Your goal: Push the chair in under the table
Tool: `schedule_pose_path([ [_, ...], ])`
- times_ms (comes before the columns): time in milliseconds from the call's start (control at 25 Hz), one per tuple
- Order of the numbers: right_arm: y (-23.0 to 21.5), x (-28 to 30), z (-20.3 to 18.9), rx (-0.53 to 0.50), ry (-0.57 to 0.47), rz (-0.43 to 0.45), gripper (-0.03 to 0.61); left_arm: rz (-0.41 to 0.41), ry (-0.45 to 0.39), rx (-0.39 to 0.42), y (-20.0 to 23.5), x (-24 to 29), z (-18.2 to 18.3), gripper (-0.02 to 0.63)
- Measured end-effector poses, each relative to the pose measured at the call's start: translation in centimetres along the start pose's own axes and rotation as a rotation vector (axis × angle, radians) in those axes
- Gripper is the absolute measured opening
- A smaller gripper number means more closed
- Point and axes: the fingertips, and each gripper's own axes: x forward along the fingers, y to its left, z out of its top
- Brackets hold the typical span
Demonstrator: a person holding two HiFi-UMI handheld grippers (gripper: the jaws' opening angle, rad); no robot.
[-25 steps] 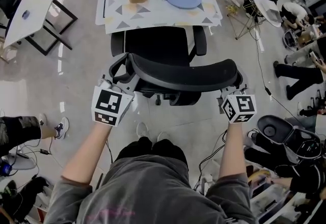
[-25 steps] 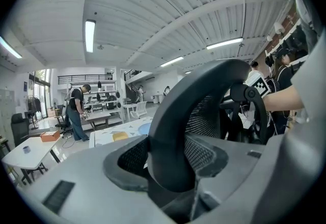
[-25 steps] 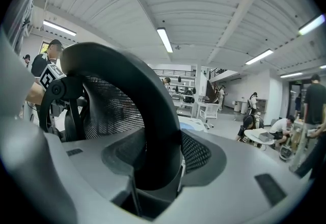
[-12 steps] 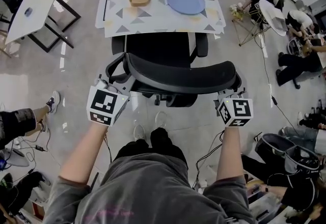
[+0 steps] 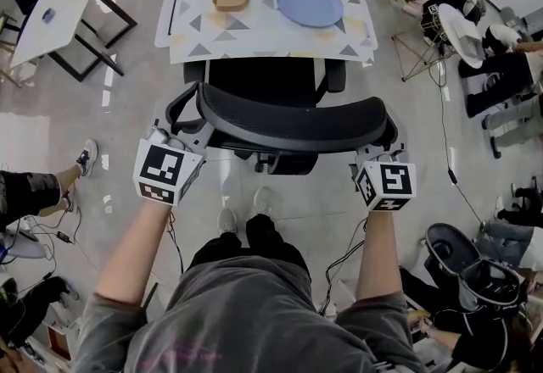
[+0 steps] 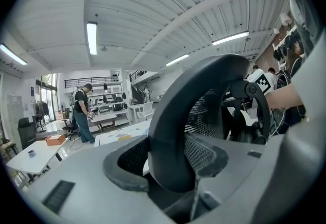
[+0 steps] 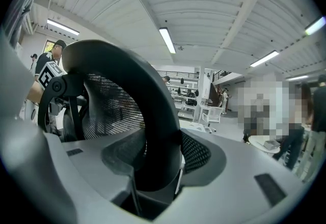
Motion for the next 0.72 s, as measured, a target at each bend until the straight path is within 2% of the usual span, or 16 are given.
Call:
schedule_pose_path([
  [400, -0.48, 0.98, 0.17, -0.004, -0.005, 0.014, 0.201, 0.012, 0.009, -0.003, 0.11, 0.57, -0.01, 0.224],
  [720, -0.15, 0.38, -0.05, 0.008, 0.002, 0.016, 0.201, -0.015, 0.009, -0.019, -0.15, 0.09, -0.26, 0.229],
])
